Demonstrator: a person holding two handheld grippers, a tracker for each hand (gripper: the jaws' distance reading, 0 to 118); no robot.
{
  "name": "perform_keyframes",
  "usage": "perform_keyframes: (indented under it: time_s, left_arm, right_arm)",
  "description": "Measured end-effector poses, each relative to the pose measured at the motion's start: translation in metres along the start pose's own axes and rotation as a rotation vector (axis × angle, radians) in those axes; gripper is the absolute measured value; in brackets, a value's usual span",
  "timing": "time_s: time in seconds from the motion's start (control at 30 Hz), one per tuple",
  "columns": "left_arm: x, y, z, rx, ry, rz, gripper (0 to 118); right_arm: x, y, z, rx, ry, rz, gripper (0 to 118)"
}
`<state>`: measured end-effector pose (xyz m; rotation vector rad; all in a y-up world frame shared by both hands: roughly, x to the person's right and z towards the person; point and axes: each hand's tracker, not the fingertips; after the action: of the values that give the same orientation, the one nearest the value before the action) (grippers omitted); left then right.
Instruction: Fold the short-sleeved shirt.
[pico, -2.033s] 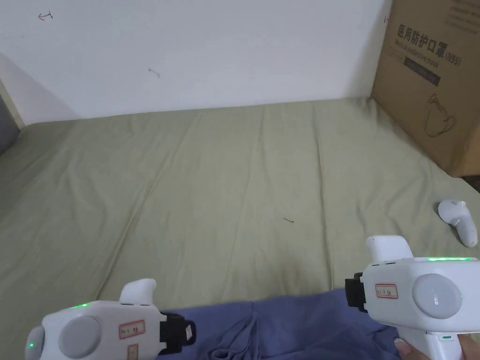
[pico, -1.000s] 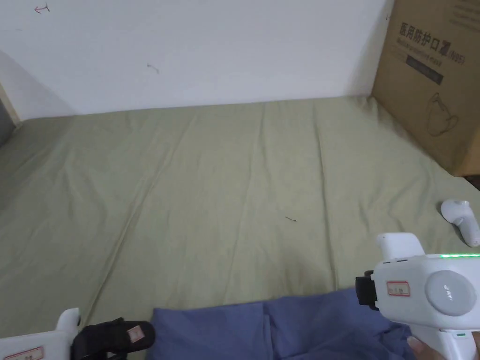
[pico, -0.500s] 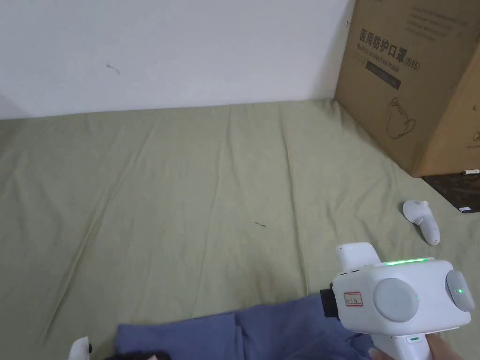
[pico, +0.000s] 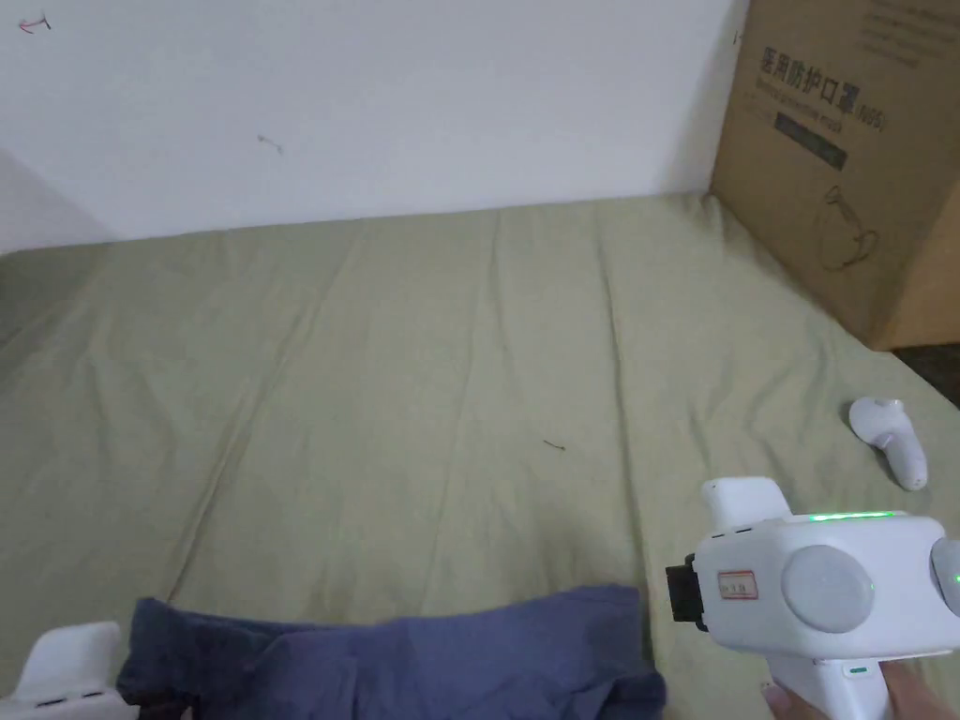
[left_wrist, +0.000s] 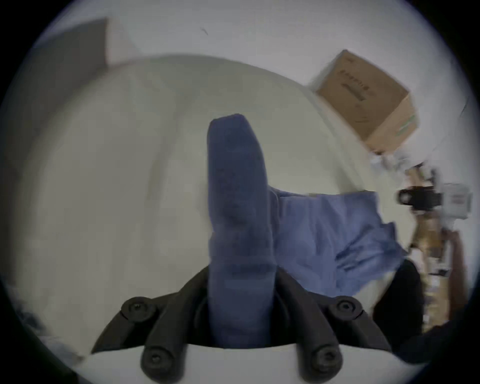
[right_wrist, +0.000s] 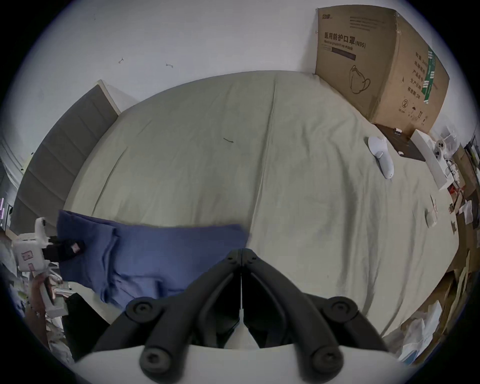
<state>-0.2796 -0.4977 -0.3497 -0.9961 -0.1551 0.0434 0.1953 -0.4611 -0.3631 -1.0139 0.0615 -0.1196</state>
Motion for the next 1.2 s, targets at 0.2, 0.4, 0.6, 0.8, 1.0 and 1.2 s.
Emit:
perform_keyframes:
  time_s: [0.2, 0.4, 0.6, 0.8, 1.0, 1.2]
  left_arm:
    - [0.029, 0.015, 0.019, 0.01, -0.096, 0.098, 7]
    - [0.124, 0.036, -0.021, -0.097, -0.439, 0.141, 8]
    - [0.208, 0.02, -0.094, -0.348, -0.771, 0.218, 113]
    - [0.209, 0.026, -0.091, -0.284, -0.737, 0.213, 117]
    - [0.18, 0.043, -0.042, -0.134, -0.539, 0.036, 28]
    - [0.208, 0.03, -0.053, -0.227, -0.567, -0.07, 1]
  right_arm:
    - [-0.003, -0.005, 0.004, 0.009, 0.041, -0.007, 0]
    - [0.003, -0.011, 0.012, 0.014, 0.057, -0.006, 0]
    - [0.02, -0.014, 0.017, 0.016, 0.04, -0.036, 0]
    - [0.036, -0.016, 0.018, 0.019, 0.028, -0.064, 0]
    - [0.042, -0.012, 0.013, 0.022, 0.035, -0.086, 0]
    - [0.042, -0.011, 0.011, 0.024, 0.044, -0.087, 0]
